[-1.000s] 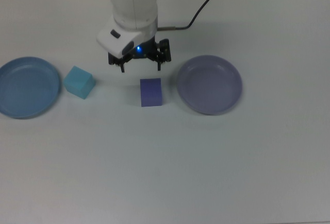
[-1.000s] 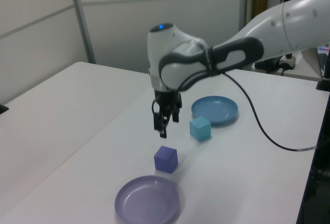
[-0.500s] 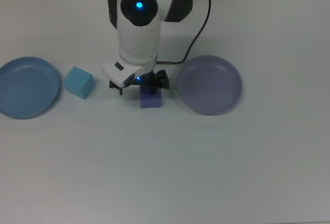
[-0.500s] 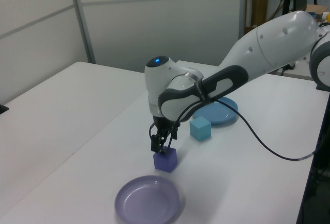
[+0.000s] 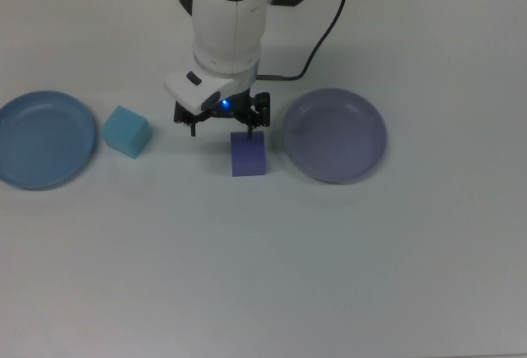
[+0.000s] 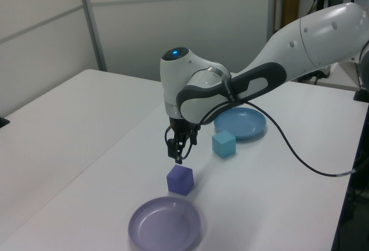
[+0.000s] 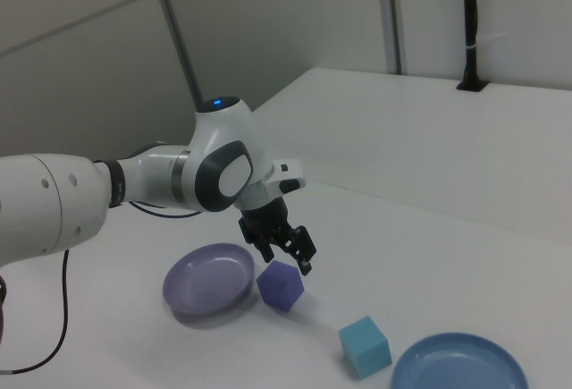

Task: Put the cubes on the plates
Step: 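Close the gripper on the purple cube, then carry the purple cube onto the lavender plate and lower it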

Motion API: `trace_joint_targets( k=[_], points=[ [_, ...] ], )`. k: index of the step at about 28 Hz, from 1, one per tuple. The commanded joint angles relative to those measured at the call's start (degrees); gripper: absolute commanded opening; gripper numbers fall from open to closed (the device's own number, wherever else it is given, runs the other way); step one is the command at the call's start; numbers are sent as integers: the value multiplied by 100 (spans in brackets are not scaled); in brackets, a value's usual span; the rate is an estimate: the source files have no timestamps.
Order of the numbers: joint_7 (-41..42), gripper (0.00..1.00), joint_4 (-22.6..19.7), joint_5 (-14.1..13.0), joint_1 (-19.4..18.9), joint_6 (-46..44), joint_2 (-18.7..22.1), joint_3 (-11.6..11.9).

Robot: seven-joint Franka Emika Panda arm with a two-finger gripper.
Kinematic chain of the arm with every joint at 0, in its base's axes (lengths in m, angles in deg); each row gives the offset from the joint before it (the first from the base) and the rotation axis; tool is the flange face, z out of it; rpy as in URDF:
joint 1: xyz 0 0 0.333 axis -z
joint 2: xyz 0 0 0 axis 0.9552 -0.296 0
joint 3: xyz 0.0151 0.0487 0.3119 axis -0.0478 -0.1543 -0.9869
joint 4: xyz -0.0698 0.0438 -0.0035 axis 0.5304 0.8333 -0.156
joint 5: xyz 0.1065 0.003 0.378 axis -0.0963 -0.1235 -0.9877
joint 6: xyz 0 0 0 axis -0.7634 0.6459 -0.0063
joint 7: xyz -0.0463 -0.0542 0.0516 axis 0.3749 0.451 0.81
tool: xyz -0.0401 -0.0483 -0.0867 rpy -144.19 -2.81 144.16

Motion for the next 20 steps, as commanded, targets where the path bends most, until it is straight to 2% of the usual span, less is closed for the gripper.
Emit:
trace_joint_targets(
  k=[1, 7, 13, 14, 16, 17, 18, 20],
  points=[
    [-121, 100, -77, 40, -158, -36, -99, 21],
    [-130, 100, -77, 40, -360, 34, -310, 21],
    [-130, 100, -77, 49, -361, 95, -381, 21],
    [-122, 96, -77, 49, -334, 122, -407, 30],
    [-113, 77, -68, 57, -308, 139, -425, 47],
    [-78, 58, -59, 66, -299, 148, -433, 65],
    [-69, 51, -59, 66, -290, 148, -425, 74],
    [-69, 44, -16, 66, -290, 148, -425, 82]
  ],
)
